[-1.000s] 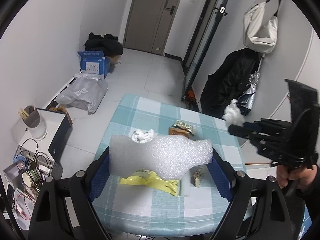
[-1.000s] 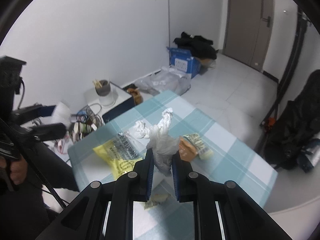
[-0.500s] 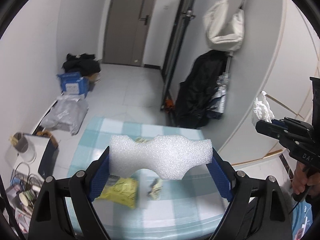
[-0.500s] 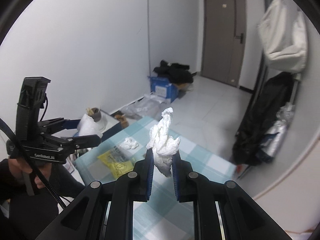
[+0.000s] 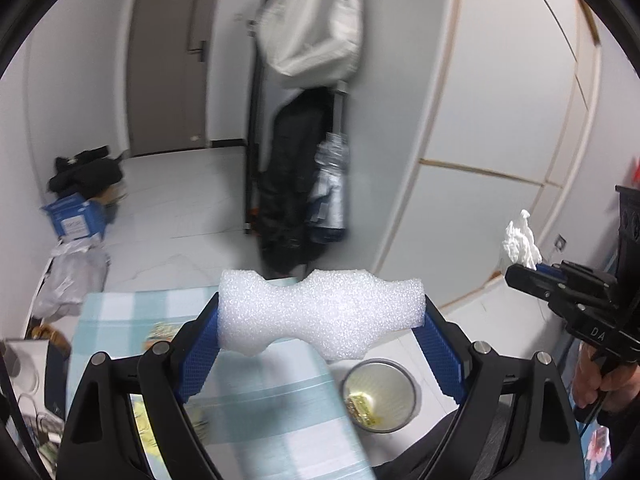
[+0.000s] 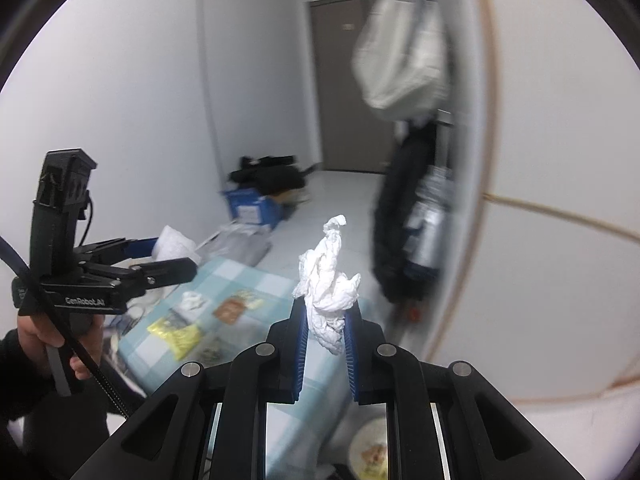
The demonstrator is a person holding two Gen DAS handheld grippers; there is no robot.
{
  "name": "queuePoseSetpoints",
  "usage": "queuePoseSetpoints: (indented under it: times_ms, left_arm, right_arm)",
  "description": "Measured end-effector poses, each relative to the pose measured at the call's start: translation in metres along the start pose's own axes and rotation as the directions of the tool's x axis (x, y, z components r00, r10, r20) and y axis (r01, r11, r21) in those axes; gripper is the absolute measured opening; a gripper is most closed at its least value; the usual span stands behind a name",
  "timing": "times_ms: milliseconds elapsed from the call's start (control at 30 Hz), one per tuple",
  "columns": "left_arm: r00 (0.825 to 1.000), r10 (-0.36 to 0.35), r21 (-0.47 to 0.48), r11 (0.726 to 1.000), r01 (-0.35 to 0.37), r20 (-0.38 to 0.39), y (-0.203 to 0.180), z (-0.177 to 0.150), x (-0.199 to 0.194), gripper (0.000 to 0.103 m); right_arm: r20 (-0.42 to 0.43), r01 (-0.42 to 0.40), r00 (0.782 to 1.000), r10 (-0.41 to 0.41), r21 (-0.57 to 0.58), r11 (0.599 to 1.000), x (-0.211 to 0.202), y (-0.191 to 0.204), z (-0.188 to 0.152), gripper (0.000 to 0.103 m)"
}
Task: Collect trash
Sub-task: 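Carry the foam and tissue in both tools over the grey trash bin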
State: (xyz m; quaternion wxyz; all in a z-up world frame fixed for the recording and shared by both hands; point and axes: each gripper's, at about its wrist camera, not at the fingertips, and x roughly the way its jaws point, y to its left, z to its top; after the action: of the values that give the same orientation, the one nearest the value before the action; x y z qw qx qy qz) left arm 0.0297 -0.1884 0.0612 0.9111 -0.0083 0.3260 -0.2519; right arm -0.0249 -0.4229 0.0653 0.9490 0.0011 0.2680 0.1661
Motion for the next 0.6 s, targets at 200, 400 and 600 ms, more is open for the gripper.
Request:
queuePoseSetpoints:
  times_ms: [200, 400, 600]
  left_arm:
    - [0.989, -0.104, 0.025, 0.994, 0.107, -0.105, -0.035, -0.006, 0.045, 0.087]
    - [0.954, -0.184, -0.007, 0.982, 0.188, -0.237, -0.063, -0.020, 0.101, 0.087]
    - [0.897, -0.223, -0.017, 0.972, 0.235, -0.381, -0.086, -0.039, 0.156, 0.087]
  right_arm:
    - [-0.037, 0.080, 0.996, -0.075, 0.128, 0.989, -0.006, -0.060, -0.039, 0.016]
    - [-0.107, 0.127, 0.989, -0.103, 0.253, 0.959, 0.011, -0.113, -0.084, 0.016]
    - [-0.200, 0.162, 0.975, -0.093, 0.365, 0.917, 0.045, -0.150, -0.133, 0.016]
